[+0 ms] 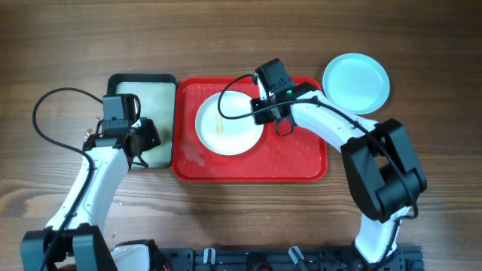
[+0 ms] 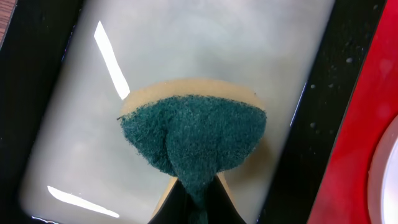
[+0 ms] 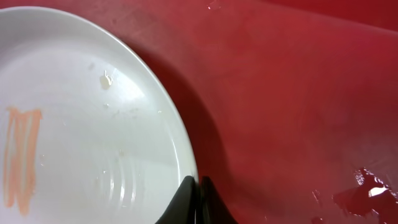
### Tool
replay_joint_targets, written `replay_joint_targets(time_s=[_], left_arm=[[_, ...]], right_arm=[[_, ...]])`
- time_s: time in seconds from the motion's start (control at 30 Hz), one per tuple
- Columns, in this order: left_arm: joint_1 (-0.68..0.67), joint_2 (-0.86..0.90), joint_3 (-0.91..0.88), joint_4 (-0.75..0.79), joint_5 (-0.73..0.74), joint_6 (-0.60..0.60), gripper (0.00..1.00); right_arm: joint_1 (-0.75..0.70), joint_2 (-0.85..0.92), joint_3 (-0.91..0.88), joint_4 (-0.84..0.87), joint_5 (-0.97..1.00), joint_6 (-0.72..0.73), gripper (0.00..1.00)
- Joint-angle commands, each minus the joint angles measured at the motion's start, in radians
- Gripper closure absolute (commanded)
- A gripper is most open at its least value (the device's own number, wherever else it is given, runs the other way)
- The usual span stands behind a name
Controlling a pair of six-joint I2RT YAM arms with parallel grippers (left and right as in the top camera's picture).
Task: Clean dirty plates on tray and stack at the side
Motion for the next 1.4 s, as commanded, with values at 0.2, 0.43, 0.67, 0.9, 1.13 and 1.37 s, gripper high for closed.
replay_joint_targets(time_s=[0.2, 0.43, 0.67, 0.9, 1.13, 1.37], left_arm=[[0.004, -0.018, -0.003, 0.006, 0.016, 0.016, 0.96], [0.004, -0.018, -0.003, 0.006, 0.016, 0.016, 0.96], [0.004, -0.018, -0.003, 0.006, 0.016, 0.016, 0.96], [0.004, -0.018, -0.003, 0.006, 0.016, 0.016, 0.96], [0.004, -0.018, -0.003, 0.006, 0.016, 0.016, 0.96], [0.004, -0.018, -0.003, 0.006, 0.016, 0.016, 0.96]], right_arm=[[0.001, -0.087, 0.020, -0.066, 0.005, -0.059, 0.70], [0.001, -0.095, 0.019, -0.137, -0.058, -0.059, 0.67], [0.001, -0.095, 0.018, -0.176, -0.058, -0.058, 0.64], [0.002, -0.095, 0.016, -0.181, -0.058, -0.058, 0.64], [0.002, -0.095, 0.016, -0.183, -0.058, -0.058, 0.63], [0.003, -0.095, 0.015, -0.198, -0.058, -0.058, 0.63]])
